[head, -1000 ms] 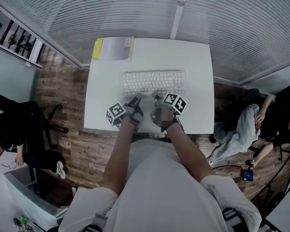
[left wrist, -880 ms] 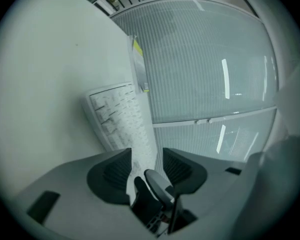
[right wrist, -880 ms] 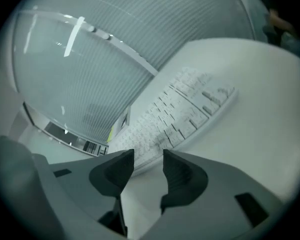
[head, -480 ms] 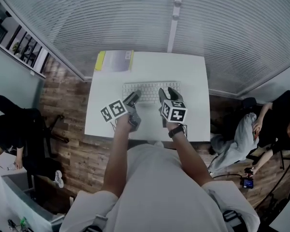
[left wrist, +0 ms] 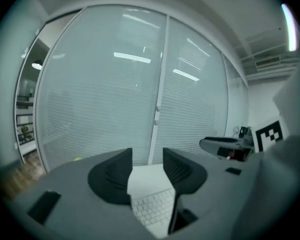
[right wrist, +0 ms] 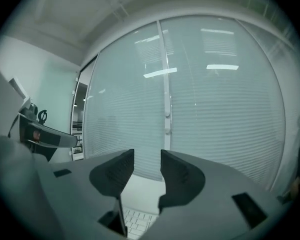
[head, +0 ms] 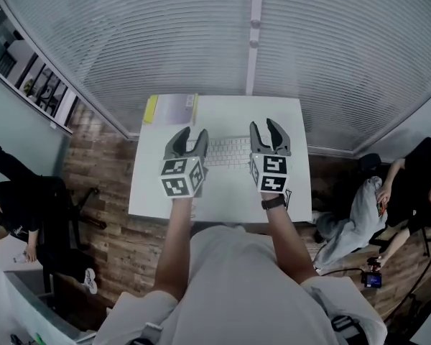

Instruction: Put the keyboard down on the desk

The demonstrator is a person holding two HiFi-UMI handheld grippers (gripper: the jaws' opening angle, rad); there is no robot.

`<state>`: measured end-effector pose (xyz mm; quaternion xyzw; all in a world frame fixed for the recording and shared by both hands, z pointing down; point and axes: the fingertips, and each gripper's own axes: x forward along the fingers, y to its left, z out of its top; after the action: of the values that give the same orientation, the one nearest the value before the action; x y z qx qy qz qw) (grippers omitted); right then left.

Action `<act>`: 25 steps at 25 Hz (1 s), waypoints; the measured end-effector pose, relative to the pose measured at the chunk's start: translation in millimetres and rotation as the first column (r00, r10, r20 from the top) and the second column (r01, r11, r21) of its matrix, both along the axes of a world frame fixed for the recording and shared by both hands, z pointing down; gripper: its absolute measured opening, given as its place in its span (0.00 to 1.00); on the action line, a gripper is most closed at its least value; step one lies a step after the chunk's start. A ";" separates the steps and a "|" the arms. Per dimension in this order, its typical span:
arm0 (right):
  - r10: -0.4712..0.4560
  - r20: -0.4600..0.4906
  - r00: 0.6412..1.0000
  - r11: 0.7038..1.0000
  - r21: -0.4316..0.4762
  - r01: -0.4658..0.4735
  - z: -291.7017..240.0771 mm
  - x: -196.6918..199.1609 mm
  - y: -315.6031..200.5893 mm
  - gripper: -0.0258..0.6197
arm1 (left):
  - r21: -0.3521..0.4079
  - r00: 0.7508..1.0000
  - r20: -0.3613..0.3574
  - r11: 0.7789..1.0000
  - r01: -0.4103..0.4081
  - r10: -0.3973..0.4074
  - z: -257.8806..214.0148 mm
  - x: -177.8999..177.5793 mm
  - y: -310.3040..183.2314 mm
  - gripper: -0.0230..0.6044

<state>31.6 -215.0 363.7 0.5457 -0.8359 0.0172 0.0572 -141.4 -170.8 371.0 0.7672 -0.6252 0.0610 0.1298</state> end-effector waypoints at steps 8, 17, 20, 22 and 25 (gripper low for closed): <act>0.008 0.024 1.000 0.998 0.069 -0.009 -60.7 18.3 12.1 0.21 | 0.187 0.984 0.155 0.981 0.054 -0.084 -66.9 6.6 9.0 0.29; 0.019 -0.012 1.000 0.996 0.089 -0.017 -73.1 55.2 8.9 0.07 | 0.181 0.974 0.168 0.976 0.118 -0.149 -63.8 -17.3 20.8 0.07; 0.032 -0.006 0.999 0.996 0.079 -0.031 -71.1 68.1 4.5 0.06 | 0.204 0.976 0.142 0.969 0.137 -0.167 -61.6 -27.2 24.5 0.06; 0.034 -0.004 0.999 0.996 0.083 -0.033 -70.5 68.7 5.0 0.06 | 0.222 0.977 0.132 0.965 0.137 -0.169 -63.4 -29.1 25.1 0.06; 0.034 0.006 0.999 0.996 0.081 -0.035 -67.4 66.1 9.0 0.06 | 0.235 0.978 0.138 0.965 0.120 -0.155 -68.1 -26.2 25.2 0.06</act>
<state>97.7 -206.0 296.4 0.5618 -0.8265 -0.0143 0.0328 -167.6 -145.6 302.9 0.7245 -0.6881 0.0402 -0.0034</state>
